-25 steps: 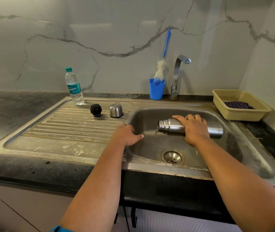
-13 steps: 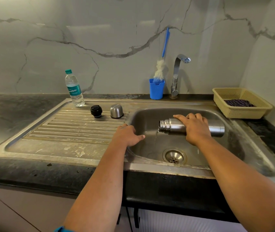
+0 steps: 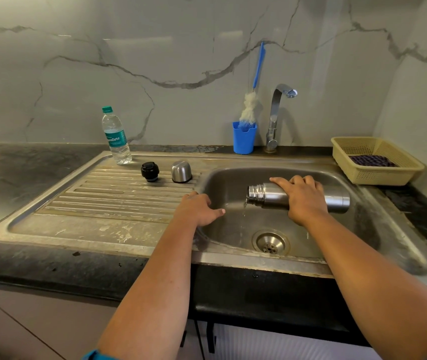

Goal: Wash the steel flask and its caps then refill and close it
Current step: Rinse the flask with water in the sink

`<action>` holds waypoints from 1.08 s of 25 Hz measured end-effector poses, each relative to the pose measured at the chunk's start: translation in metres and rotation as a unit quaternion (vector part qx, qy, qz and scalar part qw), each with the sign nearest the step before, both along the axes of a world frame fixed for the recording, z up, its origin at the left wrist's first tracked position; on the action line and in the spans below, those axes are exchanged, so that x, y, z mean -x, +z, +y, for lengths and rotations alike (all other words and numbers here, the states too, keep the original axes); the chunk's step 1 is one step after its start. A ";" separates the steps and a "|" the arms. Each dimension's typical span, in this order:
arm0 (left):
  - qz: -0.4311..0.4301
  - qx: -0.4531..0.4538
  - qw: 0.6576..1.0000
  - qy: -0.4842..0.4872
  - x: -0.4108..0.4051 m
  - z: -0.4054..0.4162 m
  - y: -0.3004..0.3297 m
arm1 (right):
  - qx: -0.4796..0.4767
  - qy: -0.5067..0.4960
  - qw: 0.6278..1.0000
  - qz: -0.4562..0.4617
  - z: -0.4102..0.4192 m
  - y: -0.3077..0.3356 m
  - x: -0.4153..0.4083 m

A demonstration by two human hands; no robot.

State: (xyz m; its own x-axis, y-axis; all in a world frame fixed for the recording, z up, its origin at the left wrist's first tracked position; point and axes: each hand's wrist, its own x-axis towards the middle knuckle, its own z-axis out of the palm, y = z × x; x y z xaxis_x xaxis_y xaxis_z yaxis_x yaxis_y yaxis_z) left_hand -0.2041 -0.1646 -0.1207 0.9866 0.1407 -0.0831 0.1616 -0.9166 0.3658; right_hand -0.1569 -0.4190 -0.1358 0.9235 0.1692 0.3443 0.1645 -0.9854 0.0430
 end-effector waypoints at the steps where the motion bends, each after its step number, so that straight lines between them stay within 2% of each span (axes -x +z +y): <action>1: 0.001 -0.001 1.000 -0.001 0.000 0.000 0.000 | 0.000 0.000 1.000 0.001 0.000 0.000 0.000; 27: 0.004 0.000 1.000 0.005 0.001 -0.001 -0.001 | 0.005 -0.006 1.000 -0.005 0.002 -0.002 0.001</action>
